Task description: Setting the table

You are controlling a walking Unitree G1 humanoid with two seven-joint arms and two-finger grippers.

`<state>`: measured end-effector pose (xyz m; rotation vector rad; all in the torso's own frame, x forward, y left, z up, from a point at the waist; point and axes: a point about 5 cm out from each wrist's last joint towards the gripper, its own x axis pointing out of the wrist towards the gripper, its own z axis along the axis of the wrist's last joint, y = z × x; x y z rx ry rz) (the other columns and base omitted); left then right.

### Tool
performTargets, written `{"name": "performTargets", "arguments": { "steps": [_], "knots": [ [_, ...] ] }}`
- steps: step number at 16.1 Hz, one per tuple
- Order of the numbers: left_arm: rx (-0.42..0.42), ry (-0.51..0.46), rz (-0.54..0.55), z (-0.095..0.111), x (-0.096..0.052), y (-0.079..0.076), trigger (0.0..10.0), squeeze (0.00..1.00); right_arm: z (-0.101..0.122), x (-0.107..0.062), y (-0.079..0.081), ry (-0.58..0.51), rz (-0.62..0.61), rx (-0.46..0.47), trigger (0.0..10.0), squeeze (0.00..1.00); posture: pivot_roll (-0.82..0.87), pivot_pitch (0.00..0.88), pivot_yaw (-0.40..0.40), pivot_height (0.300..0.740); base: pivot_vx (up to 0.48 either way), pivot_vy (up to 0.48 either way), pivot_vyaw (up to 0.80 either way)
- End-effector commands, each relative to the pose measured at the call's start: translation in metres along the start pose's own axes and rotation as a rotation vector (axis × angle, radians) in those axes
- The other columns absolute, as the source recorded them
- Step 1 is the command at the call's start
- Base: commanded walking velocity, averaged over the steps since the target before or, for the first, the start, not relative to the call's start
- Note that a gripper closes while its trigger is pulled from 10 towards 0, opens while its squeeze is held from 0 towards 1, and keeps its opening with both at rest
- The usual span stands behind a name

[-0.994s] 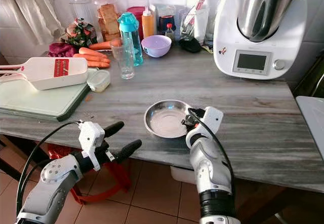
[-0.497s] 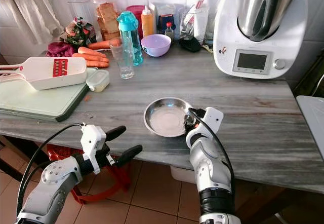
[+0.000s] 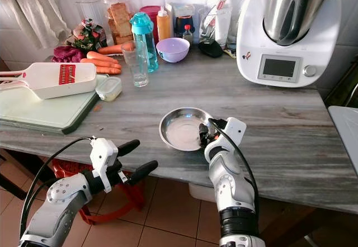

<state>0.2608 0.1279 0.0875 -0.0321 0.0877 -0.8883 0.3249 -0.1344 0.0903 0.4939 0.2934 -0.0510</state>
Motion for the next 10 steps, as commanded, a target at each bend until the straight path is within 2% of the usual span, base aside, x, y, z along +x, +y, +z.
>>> {"name": "performTargets", "arguments": {
  "steps": [1, 3, 6, 8, 10],
  "knots": [
    [-0.007, 0.01, -0.019, -0.001, -0.001, -0.001, 10.0, 0.0, 0.012, 0.0, 0.002, -0.053, 0.001, 0.007, 10.0, 1.0, -0.01, 0.006, 0.046, 0.74, 0.0, 0.0, 0.0],
    [-0.011, 0.003, -0.013, 0.001, -0.001, -0.002, 10.0, 0.0, 0.024, -0.005, 0.002, -0.154, -0.009, -0.039, 10.0, 1.0, -0.01, 0.008, 0.047, 0.74, 0.0, 0.0, 0.0],
    [-0.01, -0.002, 0.006, 0.002, -0.002, -0.002, 10.0, 0.0, 0.031, -0.014, 0.002, -0.224, 0.008, -0.093, 10.0, 1.0, -0.01, 0.008, 0.047, 0.74, 0.0, 0.0, 0.0],
    [-0.004, 0.0, 0.075, 0.003, -0.003, 0.002, 10.0, 0.0, 0.034, -0.023, -0.004, -0.252, -0.009, -0.148, 10.0, 1.0, -0.01, 0.014, 0.051, 0.74, 0.0, 0.0, 0.0],
    [0.032, 0.011, 0.174, 0.004, 0.0, 0.011, 10.0, 0.0, 0.033, -0.029, -0.009, -0.24, -0.021, -0.137, 10.0, 1.0, -0.02, 0.02, 0.058, 0.74, 0.0, 0.0, 0.0]
  ]
}}
